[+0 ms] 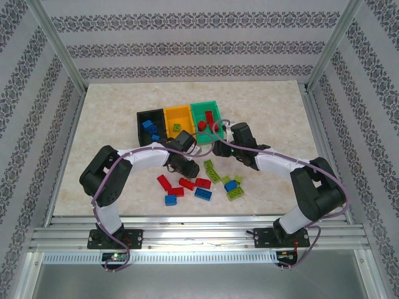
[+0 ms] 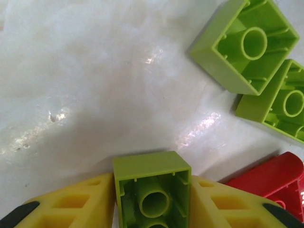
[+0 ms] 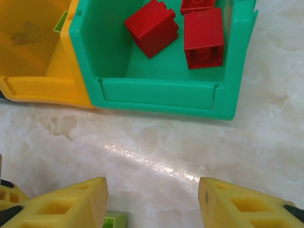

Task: Sort the legos into containers by color
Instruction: Pick up the lego from the middle-left of the table, then place the lego in the container.

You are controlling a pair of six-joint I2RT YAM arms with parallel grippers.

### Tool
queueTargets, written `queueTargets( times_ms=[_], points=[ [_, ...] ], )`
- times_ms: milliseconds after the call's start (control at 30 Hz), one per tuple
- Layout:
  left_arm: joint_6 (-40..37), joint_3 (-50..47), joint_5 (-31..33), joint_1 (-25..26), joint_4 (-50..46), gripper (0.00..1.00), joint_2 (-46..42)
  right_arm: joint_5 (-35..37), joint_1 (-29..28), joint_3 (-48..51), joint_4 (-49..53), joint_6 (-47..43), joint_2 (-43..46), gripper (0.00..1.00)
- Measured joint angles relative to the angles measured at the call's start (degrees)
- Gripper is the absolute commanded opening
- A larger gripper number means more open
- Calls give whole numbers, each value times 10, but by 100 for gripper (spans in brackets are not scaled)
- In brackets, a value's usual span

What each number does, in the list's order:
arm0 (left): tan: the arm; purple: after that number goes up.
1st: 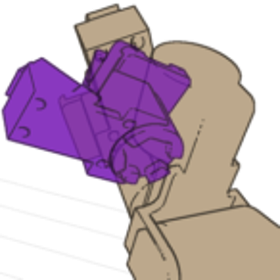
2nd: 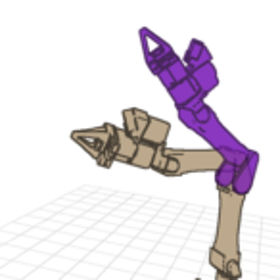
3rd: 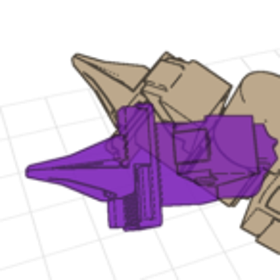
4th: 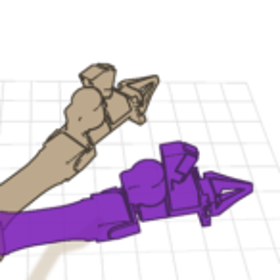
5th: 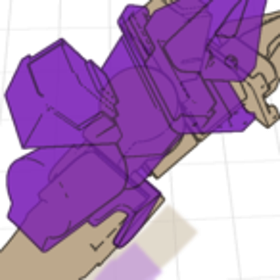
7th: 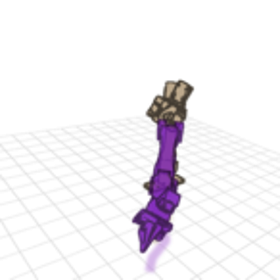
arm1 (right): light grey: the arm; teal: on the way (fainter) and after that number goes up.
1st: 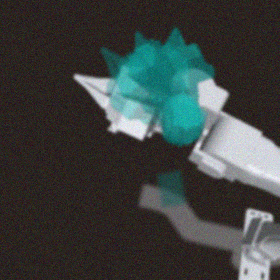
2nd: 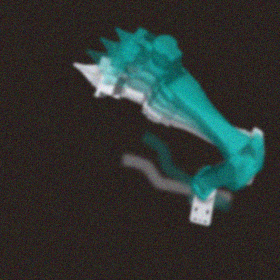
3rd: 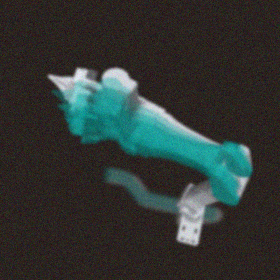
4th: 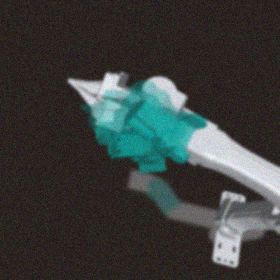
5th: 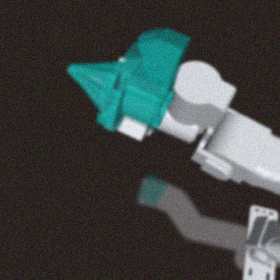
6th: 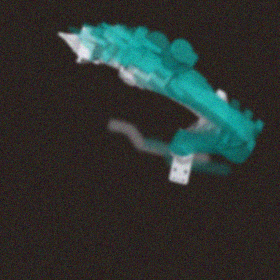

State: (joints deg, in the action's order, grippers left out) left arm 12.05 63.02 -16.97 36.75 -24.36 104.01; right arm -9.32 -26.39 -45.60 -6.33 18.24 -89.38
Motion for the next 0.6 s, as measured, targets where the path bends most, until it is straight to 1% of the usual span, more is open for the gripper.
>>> queueTargets(
  times_ms=[167, 367, 500, 600],
  points=[
    [3, 17, 6, -2, 0, 39, 0, 0, 0, 0, 0, 0, 0, 54],
    [3, 52, 27, -24, -7, 37, -13, 0, 0, 0, 0, 0, 0, 54],
    [3, 99, 42, -61, -23, 37, -23, 0, 0, 0, -3, 0, 0, 54],
    [4, 136, 41, -103, -24, 37, -24, 0, 0, 0, -6, 0, 0, 54]
  ],
)
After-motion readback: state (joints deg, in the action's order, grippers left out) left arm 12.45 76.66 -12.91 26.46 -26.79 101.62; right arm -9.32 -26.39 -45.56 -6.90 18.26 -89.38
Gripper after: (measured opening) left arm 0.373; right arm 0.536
